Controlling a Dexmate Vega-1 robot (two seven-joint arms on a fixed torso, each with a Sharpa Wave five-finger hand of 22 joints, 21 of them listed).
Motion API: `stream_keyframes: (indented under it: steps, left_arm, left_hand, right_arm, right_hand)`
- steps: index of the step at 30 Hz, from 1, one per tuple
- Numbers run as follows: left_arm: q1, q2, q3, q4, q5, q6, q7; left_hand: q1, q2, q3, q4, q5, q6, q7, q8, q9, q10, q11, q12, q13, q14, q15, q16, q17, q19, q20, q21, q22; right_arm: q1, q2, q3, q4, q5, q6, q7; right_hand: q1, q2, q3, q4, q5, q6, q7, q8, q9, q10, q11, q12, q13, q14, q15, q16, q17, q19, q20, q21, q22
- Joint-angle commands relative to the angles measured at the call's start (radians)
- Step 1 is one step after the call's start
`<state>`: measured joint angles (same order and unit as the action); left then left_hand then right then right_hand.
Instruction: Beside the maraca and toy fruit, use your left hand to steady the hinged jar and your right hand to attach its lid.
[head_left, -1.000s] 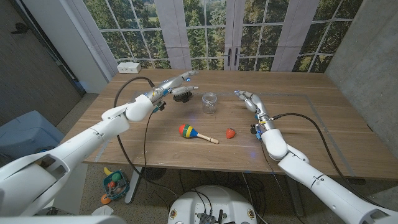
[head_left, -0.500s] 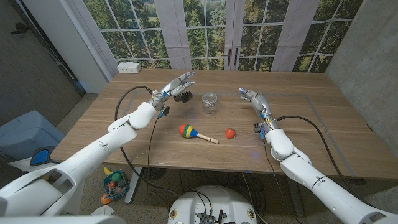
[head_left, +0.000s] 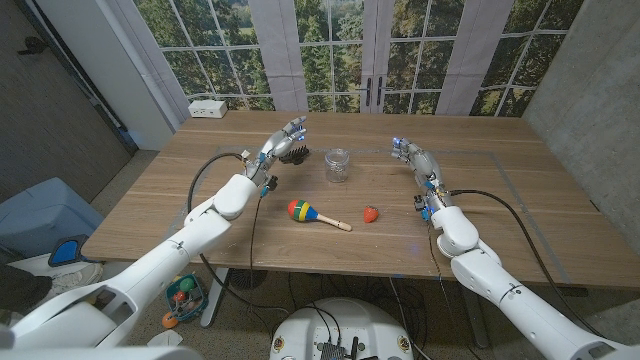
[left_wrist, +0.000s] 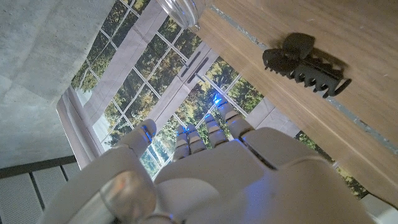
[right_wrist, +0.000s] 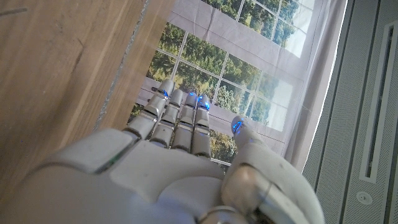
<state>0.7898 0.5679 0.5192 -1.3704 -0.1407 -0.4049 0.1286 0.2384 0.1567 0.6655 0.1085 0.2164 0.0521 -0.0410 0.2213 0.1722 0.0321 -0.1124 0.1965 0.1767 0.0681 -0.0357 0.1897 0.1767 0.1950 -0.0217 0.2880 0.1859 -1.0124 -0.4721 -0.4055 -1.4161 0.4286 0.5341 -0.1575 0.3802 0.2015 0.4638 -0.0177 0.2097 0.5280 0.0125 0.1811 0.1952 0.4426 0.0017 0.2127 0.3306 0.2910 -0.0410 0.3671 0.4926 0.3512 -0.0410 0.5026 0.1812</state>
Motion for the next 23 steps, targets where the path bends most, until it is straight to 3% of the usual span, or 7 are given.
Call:
stream_keyframes:
  steps: [1, 14, 23]
  left_arm:
    - [0.049, -0.056, -0.037, 0.007, -0.188, 0.001, -0.044]
    - [0.119, -0.077, -0.083, -0.039, -0.341, 0.016, -0.064]
    - [0.185, -0.127, -0.131, -0.059, -0.447, 0.018, -0.010]
  left_hand:
    - [0.013, 0.053, 0.012, 0.004, 0.008, 0.008, -0.001, -0.007, -0.001, 0.002, 0.002, -0.002, 0.000, -0.004, -0.053, -0.004, 0.003, 0.001, -0.002, -0.005, 0.001]
    - [0.012, 0.046, 0.023, 0.006, 0.006, 0.014, 0.001, -0.013, -0.002, 0.003, 0.002, -0.004, -0.001, -0.004, -0.052, -0.006, 0.001, -0.001, -0.002, -0.009, -0.001]
    - [0.011, 0.042, 0.033, 0.008, 0.005, 0.008, 0.006, -0.022, -0.002, -0.005, 0.005, -0.008, -0.002, -0.010, -0.050, -0.009, 0.000, -0.006, 0.000, -0.013, -0.002]
  right_arm:
    - [0.009, 0.042, 0.036, 0.043, 0.145, 0.045, 0.092]
    - [0.001, 0.090, 0.091, 0.069, 0.285, 0.099, 0.168]
    - [-0.012, 0.140, 0.145, 0.095, 0.335, 0.190, 0.178]
  right_hand:
    - [-0.014, -0.002, 0.004, 0.018, -0.007, -0.003, 0.004, 0.005, 0.001, -0.006, 0.001, -0.005, -0.001, -0.008, -0.049, -0.004, 0.000, 0.000, -0.048, -0.002, 0.002]
    - [-0.044, -0.011, 0.001, 0.049, -0.020, -0.007, 0.012, 0.007, 0.000, -0.010, 0.008, -0.007, -0.009, -0.010, -0.044, -0.015, -0.008, -0.003, -0.044, -0.005, 0.000]
    - [-0.060, -0.016, 0.000, 0.062, -0.025, -0.008, 0.017, 0.009, -0.001, -0.010, 0.013, -0.007, -0.014, -0.010, -0.038, -0.021, -0.013, -0.005, -0.042, -0.008, -0.001]
